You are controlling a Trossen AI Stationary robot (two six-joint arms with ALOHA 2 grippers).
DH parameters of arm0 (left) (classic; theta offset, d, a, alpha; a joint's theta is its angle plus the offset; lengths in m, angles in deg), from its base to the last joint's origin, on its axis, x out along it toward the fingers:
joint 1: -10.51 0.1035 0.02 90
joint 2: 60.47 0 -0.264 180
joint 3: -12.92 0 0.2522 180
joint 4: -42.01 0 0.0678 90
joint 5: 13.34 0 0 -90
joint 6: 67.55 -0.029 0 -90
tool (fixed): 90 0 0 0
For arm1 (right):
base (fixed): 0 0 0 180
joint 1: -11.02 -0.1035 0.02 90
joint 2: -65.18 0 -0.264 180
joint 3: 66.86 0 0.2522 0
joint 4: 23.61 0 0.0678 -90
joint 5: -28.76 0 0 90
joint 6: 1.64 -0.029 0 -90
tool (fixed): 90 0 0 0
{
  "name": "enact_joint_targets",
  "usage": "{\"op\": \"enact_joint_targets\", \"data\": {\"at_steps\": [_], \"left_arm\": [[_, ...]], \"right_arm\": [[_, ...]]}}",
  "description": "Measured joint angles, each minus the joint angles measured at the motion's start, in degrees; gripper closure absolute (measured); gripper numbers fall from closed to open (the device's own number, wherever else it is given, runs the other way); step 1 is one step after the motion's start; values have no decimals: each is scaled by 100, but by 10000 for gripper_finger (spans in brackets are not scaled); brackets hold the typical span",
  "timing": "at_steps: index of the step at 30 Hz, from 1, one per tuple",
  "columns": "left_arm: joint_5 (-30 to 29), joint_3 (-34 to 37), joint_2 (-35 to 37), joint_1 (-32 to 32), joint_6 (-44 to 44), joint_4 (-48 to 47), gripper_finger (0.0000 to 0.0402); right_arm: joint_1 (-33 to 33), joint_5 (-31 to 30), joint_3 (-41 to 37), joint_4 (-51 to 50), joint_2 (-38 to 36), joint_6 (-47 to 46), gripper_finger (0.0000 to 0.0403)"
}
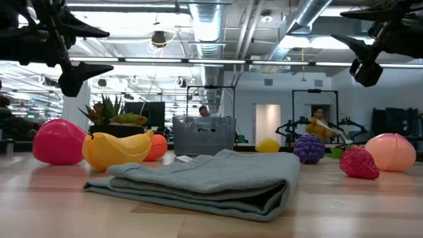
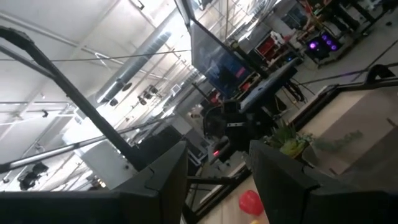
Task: Pick and placing Produce into tupperware
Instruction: Put the red apple into the black bin
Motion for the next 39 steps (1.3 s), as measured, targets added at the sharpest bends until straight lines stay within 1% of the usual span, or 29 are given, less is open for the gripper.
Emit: {"op": "enact_joint_targets", "data": {"at_steps": [3,7,12,14,22,30,33,39], "left_arm": [[-32,1,0,0,-115,2,85],[-55,1,0,0,244,4,85],[-9,1,0,0,332,56,85],[-9,1,0,0,527,78,85],[-136,1,0,2,725,76,85],[166,1,0,0,1159,78,85],[168,1,0,0,1293,76,85],[144,1,0,0,1291,227,85]], "right_arm": [[0,-60,0,6,0,-2,207],[0,-59,0,61,0,-2,207],[0,-59,0,87,0,-2,207],[0,-59,0,87,0,-2,207],[0,-61,0,87,0,-2,207],[0,-61,0,87,0,-4,207],[0,-61,0,87,0,-6,207],[0,-56,0,90,0,-6,207]]}}
